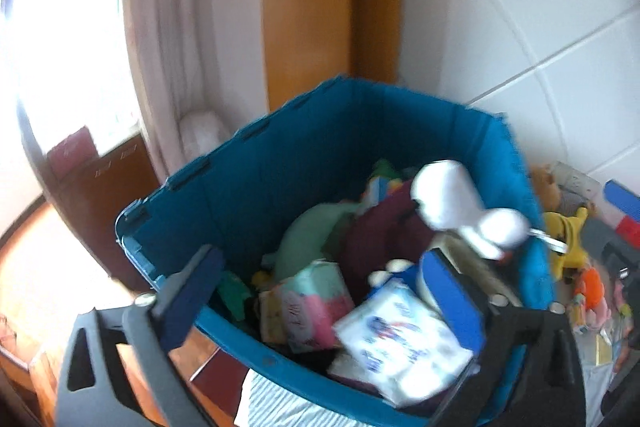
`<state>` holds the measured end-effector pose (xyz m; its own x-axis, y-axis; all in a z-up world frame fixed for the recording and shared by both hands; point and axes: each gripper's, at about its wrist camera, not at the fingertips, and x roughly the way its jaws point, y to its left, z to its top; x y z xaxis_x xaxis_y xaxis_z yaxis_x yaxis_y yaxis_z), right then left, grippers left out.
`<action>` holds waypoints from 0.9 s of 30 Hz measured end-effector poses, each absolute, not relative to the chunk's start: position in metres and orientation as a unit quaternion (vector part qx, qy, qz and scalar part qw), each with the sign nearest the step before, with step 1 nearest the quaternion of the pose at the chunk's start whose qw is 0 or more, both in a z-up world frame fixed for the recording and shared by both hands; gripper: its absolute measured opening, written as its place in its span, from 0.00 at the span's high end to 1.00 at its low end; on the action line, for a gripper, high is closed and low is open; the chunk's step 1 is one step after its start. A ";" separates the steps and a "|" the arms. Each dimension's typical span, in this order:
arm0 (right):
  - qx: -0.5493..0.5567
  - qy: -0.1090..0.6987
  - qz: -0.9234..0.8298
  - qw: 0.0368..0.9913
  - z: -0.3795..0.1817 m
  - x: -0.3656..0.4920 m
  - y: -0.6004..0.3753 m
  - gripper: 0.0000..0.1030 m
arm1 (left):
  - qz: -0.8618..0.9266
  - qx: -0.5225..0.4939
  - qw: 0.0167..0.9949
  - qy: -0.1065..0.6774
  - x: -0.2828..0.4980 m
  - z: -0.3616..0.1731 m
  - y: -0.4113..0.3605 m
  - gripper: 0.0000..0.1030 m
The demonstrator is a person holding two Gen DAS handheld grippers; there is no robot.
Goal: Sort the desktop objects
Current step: 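Withdraw both tools from the crate back over the table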
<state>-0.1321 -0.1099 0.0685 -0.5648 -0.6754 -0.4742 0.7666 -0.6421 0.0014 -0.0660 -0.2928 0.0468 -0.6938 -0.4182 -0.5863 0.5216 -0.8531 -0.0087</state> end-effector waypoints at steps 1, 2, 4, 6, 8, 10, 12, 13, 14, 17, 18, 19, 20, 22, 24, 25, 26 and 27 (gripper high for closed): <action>0.220 0.102 -0.881 0.405 0.068 -0.129 -0.100 0.00 | -0.919 0.292 0.250 0.083 -0.064 0.049 -0.284 0.00; 0.218 0.100 -0.886 0.397 0.066 -0.126 -0.088 0.00 | -0.923 0.290 0.240 0.080 -0.062 0.052 -0.271 0.00; 0.217 0.093 -0.894 0.380 0.063 -0.118 -0.061 0.00 | -0.928 0.288 0.225 0.075 -0.057 0.055 -0.248 0.00; 0.217 0.085 -0.902 0.364 0.058 -0.112 -0.035 0.00 | -0.932 0.285 0.210 0.073 -0.052 0.057 -0.223 0.00; 0.220 0.077 -0.910 0.344 0.052 -0.108 -0.006 0.00 | -0.936 0.282 0.199 0.068 -0.046 0.057 -0.196 0.00; 0.223 0.072 -0.917 0.322 0.046 -0.104 0.024 0.00 | -0.940 0.280 0.183 0.064 -0.040 0.056 -0.167 0.00; 0.232 0.071 -0.922 0.301 0.038 -0.100 0.055 0.00 | -0.943 0.282 0.164 0.061 -0.037 0.053 -0.135 0.00; 0.234 0.069 -0.925 0.290 0.035 -0.097 0.072 0.00 | -0.944 0.284 0.156 0.060 -0.036 0.051 -0.119 0.00; 0.236 0.068 -0.928 0.279 0.031 -0.095 0.089 0.00 | -0.943 0.289 0.152 0.059 -0.036 0.049 -0.107 0.00; 0.245 0.051 -0.931 0.266 0.024 -0.089 0.129 0.00 | -0.940 0.305 0.140 0.056 -0.035 0.041 -0.072 0.00; 0.246 0.046 -0.932 0.262 0.022 -0.087 0.138 0.00 | -0.939 0.312 0.135 0.051 -0.034 0.038 -0.061 0.00; 0.247 0.043 -0.933 0.257 0.021 -0.084 0.147 0.00 | -0.938 0.317 0.131 0.048 -0.033 0.035 -0.052 0.00; 0.248 0.039 -0.935 0.251 0.020 -0.081 0.156 0.00 | -0.938 0.319 0.128 0.046 -0.031 0.033 -0.046 0.00; 0.254 0.035 -0.935 0.244 0.017 -0.073 0.167 0.00 | -0.938 0.323 0.120 0.044 -0.026 0.031 -0.036 0.00; 0.261 0.038 -0.936 0.235 0.014 -0.063 0.173 0.00 | -0.940 0.320 0.110 0.047 -0.020 0.031 -0.031 0.00; 0.262 0.041 -0.936 0.231 0.012 -0.059 0.175 0.00 | -0.941 0.318 0.106 0.048 -0.017 0.031 -0.028 0.00; 0.262 0.044 -0.938 0.223 0.011 -0.052 0.176 0.00 | -0.942 0.316 0.103 0.046 -0.014 0.030 -0.027 0.00; 0.263 0.044 -0.939 0.216 0.009 -0.048 0.177 0.00 | -0.943 0.314 0.100 0.043 -0.011 0.030 -0.026 0.00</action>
<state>-0.0476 0.1766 0.0092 -0.7689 -0.3826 -0.5123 0.4288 -0.9029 0.0309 -0.0110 -0.0256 0.0298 -0.7825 -0.1613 -0.6014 0.2153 -0.9764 -0.0183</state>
